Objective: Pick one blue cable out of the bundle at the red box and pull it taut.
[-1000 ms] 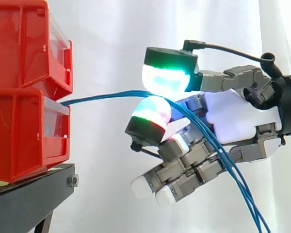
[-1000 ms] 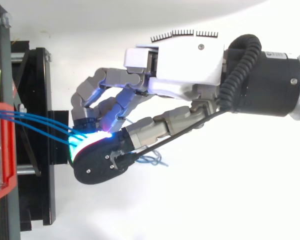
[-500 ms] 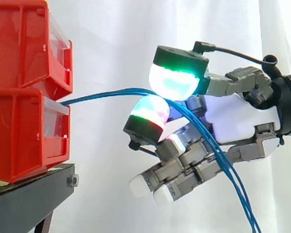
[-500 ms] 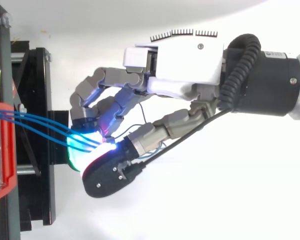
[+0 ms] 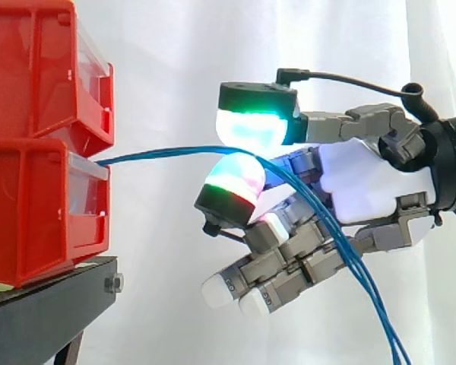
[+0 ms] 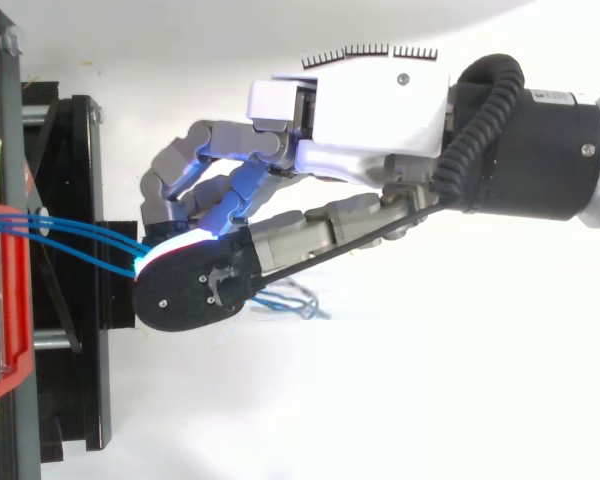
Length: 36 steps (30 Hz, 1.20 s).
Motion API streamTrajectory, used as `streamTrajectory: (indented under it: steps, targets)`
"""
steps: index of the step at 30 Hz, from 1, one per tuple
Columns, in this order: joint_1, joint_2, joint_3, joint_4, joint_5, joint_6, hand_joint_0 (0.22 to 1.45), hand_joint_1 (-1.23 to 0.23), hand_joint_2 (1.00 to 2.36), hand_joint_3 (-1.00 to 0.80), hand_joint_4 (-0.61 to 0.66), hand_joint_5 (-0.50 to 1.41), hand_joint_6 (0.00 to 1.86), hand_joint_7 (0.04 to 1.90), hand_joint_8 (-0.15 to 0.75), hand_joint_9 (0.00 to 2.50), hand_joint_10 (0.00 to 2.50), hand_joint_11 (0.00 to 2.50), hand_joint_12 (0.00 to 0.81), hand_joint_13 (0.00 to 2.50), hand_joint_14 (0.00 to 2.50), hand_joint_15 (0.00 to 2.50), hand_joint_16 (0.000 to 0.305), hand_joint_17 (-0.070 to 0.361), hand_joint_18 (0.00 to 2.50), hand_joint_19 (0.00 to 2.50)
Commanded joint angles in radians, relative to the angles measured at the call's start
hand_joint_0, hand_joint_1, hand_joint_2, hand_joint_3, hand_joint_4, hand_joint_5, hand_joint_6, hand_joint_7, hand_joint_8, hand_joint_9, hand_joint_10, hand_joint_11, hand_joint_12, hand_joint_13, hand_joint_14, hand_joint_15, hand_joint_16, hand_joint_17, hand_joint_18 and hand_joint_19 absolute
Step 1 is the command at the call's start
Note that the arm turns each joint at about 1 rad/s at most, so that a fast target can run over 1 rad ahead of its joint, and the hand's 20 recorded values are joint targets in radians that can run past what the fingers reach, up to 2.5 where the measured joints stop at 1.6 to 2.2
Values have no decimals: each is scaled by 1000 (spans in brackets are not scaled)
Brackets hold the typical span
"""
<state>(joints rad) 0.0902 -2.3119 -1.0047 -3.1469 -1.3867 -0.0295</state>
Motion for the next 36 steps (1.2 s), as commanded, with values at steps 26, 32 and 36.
streamTrajectory:
  steps: [26, 32, 36]
  targets:
    - [-1, 8, 21, -2, 3, -44, 589, -582, 1010, -375, 95, -198, 929, 956, 330, 876, 14, 1029, 388, 460, 10, 298, 51, 116, 440, 246]
    - [-1, 8, 21, -2, 0, -43, 612, -687, 1018, -226, 85, -195, 940, 957, 327, 886, 14, 1040, 383, 475, 10, 293, 51, 114, 464, 228]
    - [-1, 8, 21, -5, 0, -47, 695, -798, 1012, -351, 12, -197, 943, 997, 320, 890, 14, 1041, 378, 499, 9, 279, 50, 112, 508, 189]
